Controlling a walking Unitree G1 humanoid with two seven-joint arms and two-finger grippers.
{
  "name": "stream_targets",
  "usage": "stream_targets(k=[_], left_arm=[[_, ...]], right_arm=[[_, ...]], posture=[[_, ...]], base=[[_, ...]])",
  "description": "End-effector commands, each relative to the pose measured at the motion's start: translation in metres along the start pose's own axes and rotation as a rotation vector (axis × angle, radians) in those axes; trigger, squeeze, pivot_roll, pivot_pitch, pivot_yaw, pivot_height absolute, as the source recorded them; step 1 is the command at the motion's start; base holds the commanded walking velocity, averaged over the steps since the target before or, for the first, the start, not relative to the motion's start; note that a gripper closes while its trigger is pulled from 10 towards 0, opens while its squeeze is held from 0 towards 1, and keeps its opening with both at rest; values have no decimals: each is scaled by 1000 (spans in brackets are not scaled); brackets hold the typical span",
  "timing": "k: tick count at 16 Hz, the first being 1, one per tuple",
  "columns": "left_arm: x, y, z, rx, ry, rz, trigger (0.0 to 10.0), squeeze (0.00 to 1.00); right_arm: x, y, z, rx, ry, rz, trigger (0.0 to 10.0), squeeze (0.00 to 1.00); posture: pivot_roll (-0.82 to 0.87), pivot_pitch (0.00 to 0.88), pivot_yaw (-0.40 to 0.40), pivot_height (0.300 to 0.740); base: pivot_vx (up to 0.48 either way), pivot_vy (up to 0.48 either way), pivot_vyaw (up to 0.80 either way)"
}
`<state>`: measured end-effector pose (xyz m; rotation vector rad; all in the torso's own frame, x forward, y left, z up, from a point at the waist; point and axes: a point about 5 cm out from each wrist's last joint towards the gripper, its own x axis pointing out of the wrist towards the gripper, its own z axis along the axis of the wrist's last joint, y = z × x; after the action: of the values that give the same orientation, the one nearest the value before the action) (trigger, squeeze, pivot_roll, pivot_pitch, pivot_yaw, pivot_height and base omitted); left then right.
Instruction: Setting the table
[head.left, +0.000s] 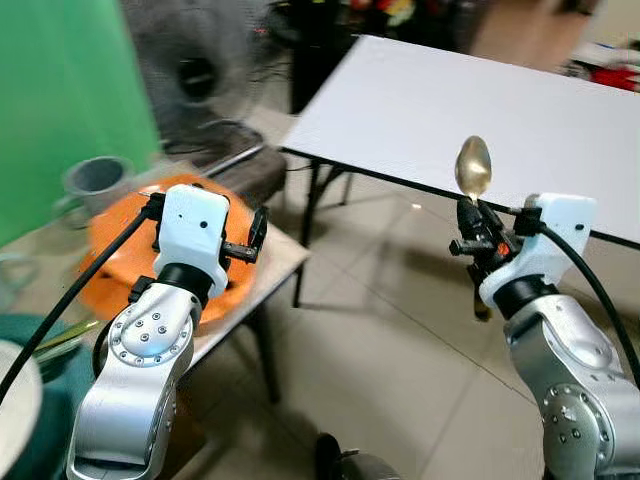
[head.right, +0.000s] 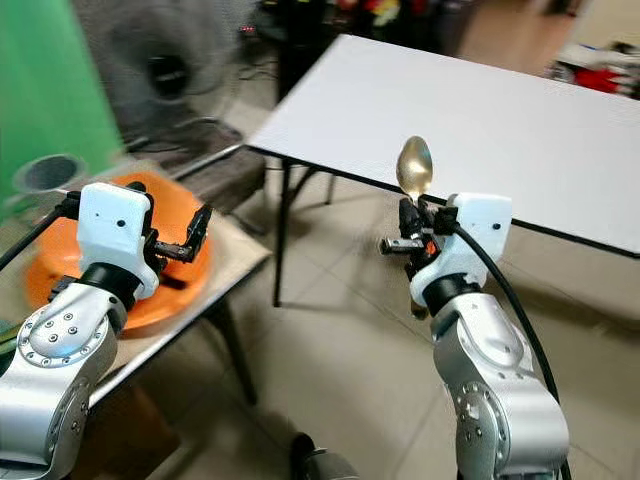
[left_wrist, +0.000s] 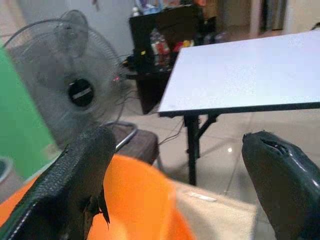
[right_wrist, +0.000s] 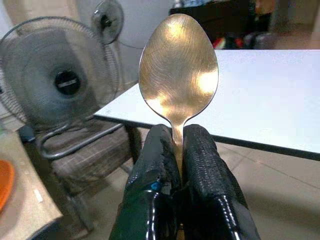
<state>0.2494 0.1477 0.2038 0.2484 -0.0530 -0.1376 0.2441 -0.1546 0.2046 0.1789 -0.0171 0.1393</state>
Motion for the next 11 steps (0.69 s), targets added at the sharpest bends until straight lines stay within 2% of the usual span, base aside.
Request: stream_targets(k=[1,7,8,11], left_arm=[[-2,1,4,7,-17,7,10000,0],[-2,2,1,-47,-14,29,10000,0],[-3,3,0,-57,-11,37,10000,0],[-3,1,0,-61,-9,35,10000,0]], right_arm=[[1,-3,-1,13,14,-11,10000,0],[3,2,-5,-20,62,-10,10000,0],[5,3,-6,-32,71,-8,10000,0],[9,1,-9,-39,93,-13,10000,0]], posture=[[-41,72,-39,740],[-53,76,-42,740],[-55,76,-44,740],[-52,75,-53,740]], base=[[0,0,-694],[0,0,-700],[0,0,0],[283,0,0]])
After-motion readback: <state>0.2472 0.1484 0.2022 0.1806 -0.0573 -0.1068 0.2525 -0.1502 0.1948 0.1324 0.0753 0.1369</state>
